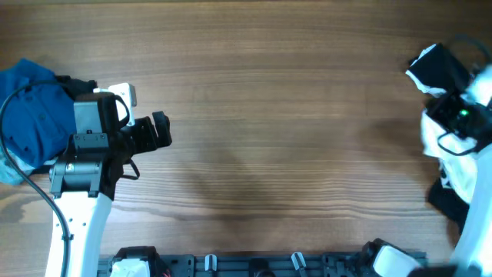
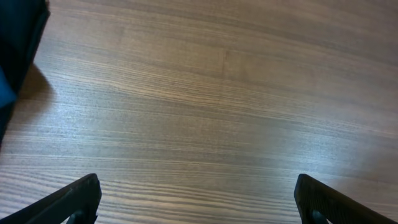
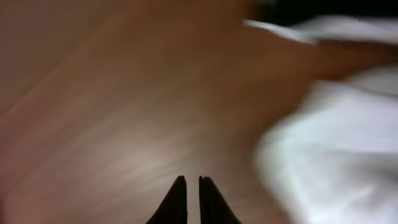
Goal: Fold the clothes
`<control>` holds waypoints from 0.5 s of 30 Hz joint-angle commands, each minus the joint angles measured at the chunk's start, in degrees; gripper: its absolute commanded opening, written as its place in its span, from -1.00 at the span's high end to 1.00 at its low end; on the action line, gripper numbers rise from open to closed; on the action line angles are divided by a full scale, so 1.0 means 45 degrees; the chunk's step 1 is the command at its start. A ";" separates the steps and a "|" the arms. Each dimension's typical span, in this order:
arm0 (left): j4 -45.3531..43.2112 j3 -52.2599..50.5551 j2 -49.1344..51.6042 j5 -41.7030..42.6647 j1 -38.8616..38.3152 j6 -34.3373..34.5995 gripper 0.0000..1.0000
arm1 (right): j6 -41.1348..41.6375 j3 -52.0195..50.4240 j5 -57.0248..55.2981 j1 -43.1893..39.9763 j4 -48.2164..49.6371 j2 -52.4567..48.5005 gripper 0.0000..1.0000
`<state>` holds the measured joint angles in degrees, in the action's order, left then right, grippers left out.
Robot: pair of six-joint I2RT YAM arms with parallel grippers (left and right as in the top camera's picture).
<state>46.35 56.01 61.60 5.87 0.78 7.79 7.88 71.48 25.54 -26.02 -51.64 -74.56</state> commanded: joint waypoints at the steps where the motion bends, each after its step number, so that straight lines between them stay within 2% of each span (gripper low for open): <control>1: -0.0092 0.0238 0.0015 0.0155 0.0010 0.0078 -1.00 | -0.2608 0.0034 0.2380 0.2579 -0.1156 0.0573 0.82; 7: -0.0107 0.0238 0.0015 0.0160 0.0010 0.0078 -1.00 | -0.2968 -0.0418 0.0986 0.6810 -0.1783 -0.0010 0.80; 8: -0.0107 0.0238 0.0015 0.0160 0.0010 0.0078 -1.00 | -0.0923 -0.0452 -0.2176 0.7718 -0.1559 -0.0379 0.76; 11: -0.0107 0.0238 0.0015 0.0155 0.0010 0.0078 -1.00 | 0.2730 -0.0452 -0.7310 0.8116 -0.1583 -0.0918 0.71; 12: -0.0102 0.0238 0.0015 0.0160 0.0010 0.0078 -1.00 | 0.3410 -0.0452 -0.8408 0.8053 -0.1530 -0.1132 0.57; 14: -0.0102 0.0238 0.0015 0.0160 0.0010 0.0078 -1.00 | 0.4065 -0.0452 -0.9452 0.7655 -0.1064 -0.1642 0.07; 15: -0.0102 0.0238 0.0015 0.0160 0.0010 0.0078 -1.00 | 0.4056 -0.0452 -0.9486 0.7417 -0.0806 -0.1870 0.04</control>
<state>46.09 56.01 61.60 5.87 0.78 7.79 16.71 69.67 -1.37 9.80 -57.69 -80.16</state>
